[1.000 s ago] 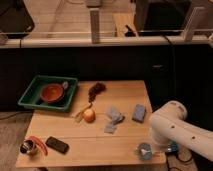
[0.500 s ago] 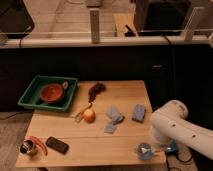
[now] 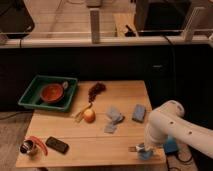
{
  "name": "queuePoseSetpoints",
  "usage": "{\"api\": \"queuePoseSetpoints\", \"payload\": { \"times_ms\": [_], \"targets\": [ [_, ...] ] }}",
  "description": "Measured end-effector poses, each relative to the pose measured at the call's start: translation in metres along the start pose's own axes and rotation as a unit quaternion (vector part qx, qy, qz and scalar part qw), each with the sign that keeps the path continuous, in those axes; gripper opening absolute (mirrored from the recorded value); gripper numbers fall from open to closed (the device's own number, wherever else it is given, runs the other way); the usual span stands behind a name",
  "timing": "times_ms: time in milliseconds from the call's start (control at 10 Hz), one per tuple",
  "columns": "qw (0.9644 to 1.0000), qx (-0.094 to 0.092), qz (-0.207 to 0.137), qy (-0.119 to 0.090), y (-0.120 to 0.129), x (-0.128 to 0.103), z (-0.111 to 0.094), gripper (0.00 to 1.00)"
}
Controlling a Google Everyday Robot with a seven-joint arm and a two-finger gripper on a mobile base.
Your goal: Place fork in plastic cup
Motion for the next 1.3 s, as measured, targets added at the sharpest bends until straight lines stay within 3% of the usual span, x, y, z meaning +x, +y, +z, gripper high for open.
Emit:
{"api": "queuePoseSetpoints", "payload": {
  "times_ms": [200,700,900,1300],
  "targets": [
    [1.0,-0.003,0.005,-0.008,0.0,0.001,0.007,0.31],
    [1.0,-0.003,0.0,-0.003,0.004,0.001,0.003,0.77],
    [0.9999,0.01,-0.004,0.002,0.014,0.0,-0.002,0.8],
    [0.9997,0.019,-0.016,-0.002,0.016,-0.002,-0.004,0.8]
  ]
}}
